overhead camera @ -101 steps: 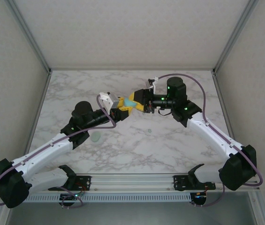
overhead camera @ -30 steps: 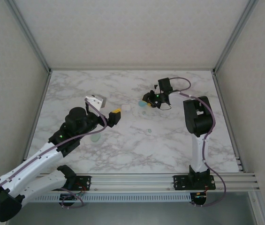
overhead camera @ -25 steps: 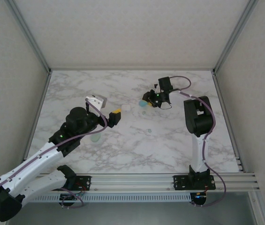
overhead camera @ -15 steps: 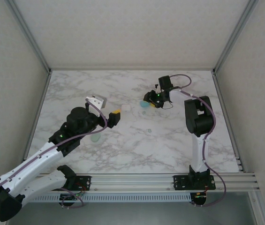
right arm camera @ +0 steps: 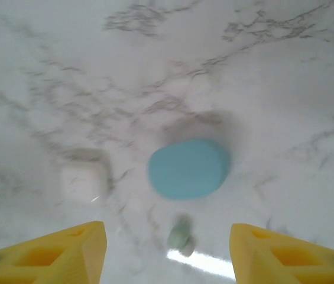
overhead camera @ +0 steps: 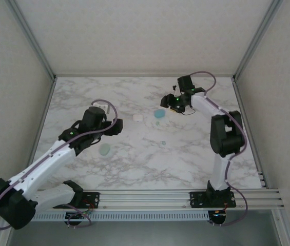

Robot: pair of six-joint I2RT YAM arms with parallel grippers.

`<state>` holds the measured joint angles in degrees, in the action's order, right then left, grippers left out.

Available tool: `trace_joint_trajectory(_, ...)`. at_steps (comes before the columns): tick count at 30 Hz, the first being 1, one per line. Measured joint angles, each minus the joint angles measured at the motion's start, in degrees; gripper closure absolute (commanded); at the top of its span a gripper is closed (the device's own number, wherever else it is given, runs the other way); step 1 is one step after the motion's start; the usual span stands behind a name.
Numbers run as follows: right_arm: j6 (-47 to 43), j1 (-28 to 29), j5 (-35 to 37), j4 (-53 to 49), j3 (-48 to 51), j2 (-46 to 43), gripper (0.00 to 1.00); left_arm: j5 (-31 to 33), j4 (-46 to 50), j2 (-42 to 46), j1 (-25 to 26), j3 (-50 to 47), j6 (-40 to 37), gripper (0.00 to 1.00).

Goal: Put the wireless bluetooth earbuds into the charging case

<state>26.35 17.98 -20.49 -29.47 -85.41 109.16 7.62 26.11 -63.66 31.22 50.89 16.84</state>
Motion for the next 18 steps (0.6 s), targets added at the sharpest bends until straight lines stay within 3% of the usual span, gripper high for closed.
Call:
trace_joint_trajectory(4, 0.48, 0.07, -2.12, 0.72, 6.45, -11.87, 0.40, -1.79, 7.69, -6.62, -5.29, 0.13, 4.31, 0.20)
trace_joint_trajectory(8, 1.60, 0.07, -3.41, 1.44, 12.07, -18.86, 0.39, -1.66, 12.02, -8.79, -5.90, -0.92, 5.95, 0.18)
trace_joint_trajectory(18, 2.89, 0.07, -3.61, -1.14, 17.49, -21.07, 0.38, -3.72, 14.82, -13.90, -5.90, -1.22, 3.15, 0.18)
